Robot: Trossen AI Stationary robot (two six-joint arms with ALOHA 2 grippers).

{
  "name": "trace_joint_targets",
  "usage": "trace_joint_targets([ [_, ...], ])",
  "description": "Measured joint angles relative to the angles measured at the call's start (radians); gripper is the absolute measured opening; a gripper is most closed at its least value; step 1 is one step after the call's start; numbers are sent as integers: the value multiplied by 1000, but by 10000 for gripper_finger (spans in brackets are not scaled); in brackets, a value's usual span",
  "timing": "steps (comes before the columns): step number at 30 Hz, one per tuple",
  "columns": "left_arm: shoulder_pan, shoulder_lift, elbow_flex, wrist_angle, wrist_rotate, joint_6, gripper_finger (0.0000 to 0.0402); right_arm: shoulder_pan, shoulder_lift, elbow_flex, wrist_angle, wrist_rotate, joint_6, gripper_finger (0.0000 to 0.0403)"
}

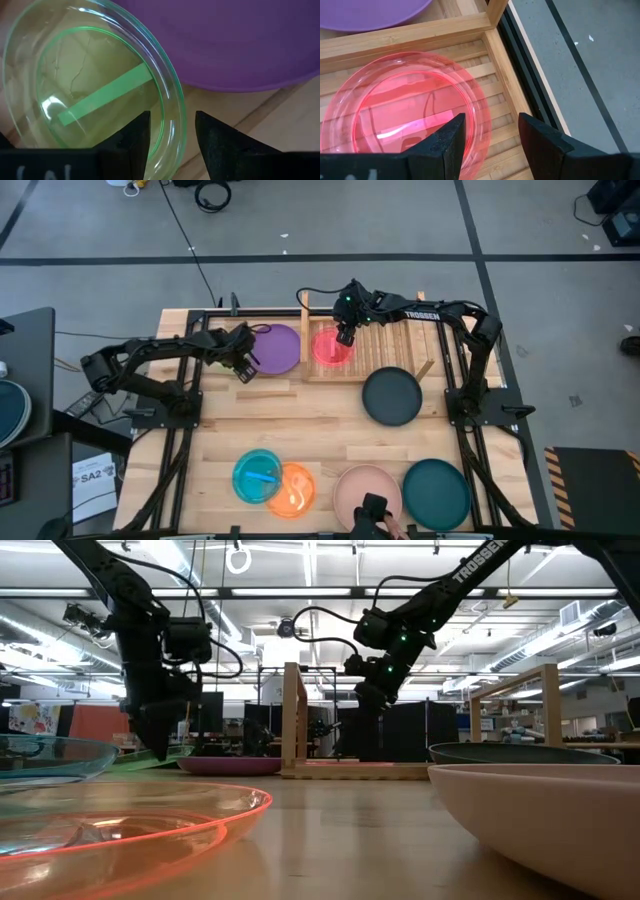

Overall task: Place and stack plates onto a shelf
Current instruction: Stack the small green plate on top of the small pink plate on the shelf

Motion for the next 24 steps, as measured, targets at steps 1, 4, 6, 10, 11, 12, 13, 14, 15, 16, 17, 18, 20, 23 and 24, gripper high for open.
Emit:
trace_joint_targets([
  [1, 0, 6, 0, 4, 0, 0, 162, 0, 0, 0, 0, 0, 0, 187],
  [4, 0, 9, 0, 5, -10, 0, 155, 0, 0, 0, 0, 0, 0, 187],
  [6, 0, 9, 0, 5, -24, 0, 145, 0, 0, 0, 0, 0, 0, 187],
  [10, 0, 9, 0, 4, -55, 0, 118, 0, 0, 0, 0, 0, 0, 187],
  [11, 0, 9, 0, 4, -57, 0, 110, 0, 0, 0, 0, 0, 0, 187],
  [12, 0, 9, 0, 5, -57, 0, 102, 0, 0, 0, 0, 0, 0, 187],
  [13, 0, 9, 0, 5, -57, 0, 94, 0, 0, 0, 0, 0, 0, 187],
  [14, 0, 9, 0, 4, -57, 0, 86, 0, 0, 0, 0, 0, 0, 187],
  [15, 0, 9, 0, 5, -57, 0, 78, 0, 0, 0, 0, 0, 0, 187],
  [16, 0, 9, 0, 4, -57, 0, 70, 0, 0, 0, 0, 0, 0, 187],
  [17, 0, 9, 0, 4, -57, 0, 63, 0, 0, 0, 0, 0, 0, 187],
  [18, 0, 9, 0, 5, -57, 0, 55, 0, 0, 0, 0, 0, 0, 187],
  [20, 0, 9, 0, 5, -57, 0, 41, 0, 0, 0, 0, 0, 0, 187],
  [23, 0, 9, 0, 5, -57, -1, 21, 0, 0, 0, 0, 0, 0, 187],
  [24, 0, 9, 0, 4, -58, -1, 15, 0, 0, 0, 0, 0, 0, 187],
])
